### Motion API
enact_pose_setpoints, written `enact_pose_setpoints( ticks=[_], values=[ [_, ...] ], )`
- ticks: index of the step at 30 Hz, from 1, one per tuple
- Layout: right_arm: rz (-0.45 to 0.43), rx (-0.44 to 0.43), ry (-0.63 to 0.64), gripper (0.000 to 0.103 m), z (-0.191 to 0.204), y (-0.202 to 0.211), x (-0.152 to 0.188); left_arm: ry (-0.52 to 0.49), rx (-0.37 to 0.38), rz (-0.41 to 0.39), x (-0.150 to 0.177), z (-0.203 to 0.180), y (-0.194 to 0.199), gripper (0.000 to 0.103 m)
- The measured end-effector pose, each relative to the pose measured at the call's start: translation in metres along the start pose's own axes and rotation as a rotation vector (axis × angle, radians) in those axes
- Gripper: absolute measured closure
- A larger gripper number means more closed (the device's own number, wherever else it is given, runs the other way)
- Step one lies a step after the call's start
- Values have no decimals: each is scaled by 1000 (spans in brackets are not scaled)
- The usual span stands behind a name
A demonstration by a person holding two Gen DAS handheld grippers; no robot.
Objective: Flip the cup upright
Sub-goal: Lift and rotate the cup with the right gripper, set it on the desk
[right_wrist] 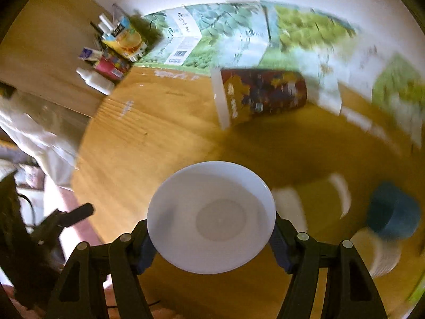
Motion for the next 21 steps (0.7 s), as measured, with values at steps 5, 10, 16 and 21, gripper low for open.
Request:
enact_pose_setpoints(
  ticks=[5, 10, 16, 21],
  values=[
    [29, -70, -90, 32, 3, 11, 40, -40, -39, -42, 16, -4, 22, 2],
    [60, -167, -184, 32, 8, 18, 80, -78, -68, -83, 30, -10, 40, 2],
    [103, -241, -279, 32, 7, 22, 125, -182, -97, -116, 52, -26, 55, 2],
    [163, -248, -309, 32, -2, 24, 156, -228, -92, -91, 71, -41, 55, 2]
  ],
)
Point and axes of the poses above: each gripper's, at about its wrist camera, not at the fingertips, and y roughly against the way its jaws point, z to its left, x to its underside, the point moved 10 cm from there along -y, roughly the way its jaws point, and after that the axes turned 10 degrees about -z, right-handed, at the moved point
